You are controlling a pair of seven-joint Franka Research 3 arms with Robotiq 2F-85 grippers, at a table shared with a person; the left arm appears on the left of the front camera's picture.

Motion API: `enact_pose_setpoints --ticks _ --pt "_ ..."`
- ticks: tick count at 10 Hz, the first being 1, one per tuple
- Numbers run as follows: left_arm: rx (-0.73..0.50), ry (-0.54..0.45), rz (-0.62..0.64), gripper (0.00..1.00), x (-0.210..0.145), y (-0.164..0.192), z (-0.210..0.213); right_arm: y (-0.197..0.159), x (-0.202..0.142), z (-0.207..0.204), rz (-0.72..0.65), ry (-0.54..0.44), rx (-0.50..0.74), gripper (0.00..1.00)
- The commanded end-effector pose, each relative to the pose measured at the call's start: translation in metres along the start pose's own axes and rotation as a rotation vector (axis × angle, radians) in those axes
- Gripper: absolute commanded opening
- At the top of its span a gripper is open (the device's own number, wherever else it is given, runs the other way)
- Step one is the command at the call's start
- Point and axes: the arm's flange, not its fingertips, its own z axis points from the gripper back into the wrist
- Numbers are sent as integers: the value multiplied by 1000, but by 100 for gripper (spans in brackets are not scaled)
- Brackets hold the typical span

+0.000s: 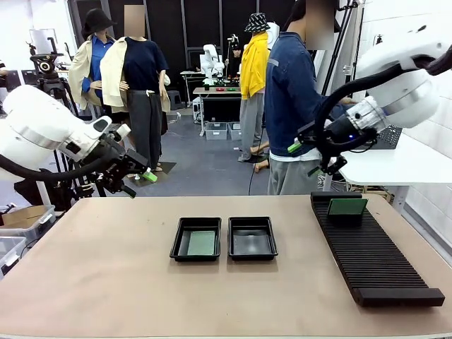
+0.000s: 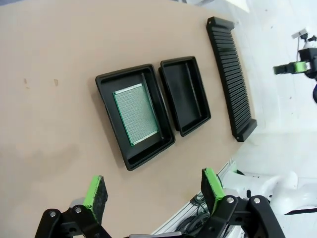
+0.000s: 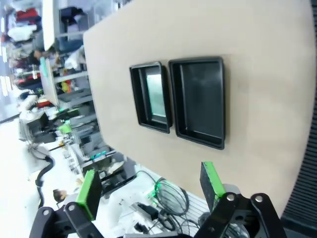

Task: Inspect and transfer BCBs to ESD trays.
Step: Pick up the ESD tray and place it on the left side of the table.

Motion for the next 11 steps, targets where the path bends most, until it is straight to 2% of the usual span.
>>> enact_pose_setpoints --ticks 1,3,8,11 --pt "67 25 24 100 4 -10 -5 -19 -2 10 20 28 107 100" --pt "116 48 33 100 -3 -23 -17 -40 -4 28 2 39 178 100" --pt "247 140 -25 100 -10 -54 -43 -62 -6 53 -19 53 361 100" --pt "295 144 -38 100 -15 -69 -72 -86 -1 64 -23 85 420 100"
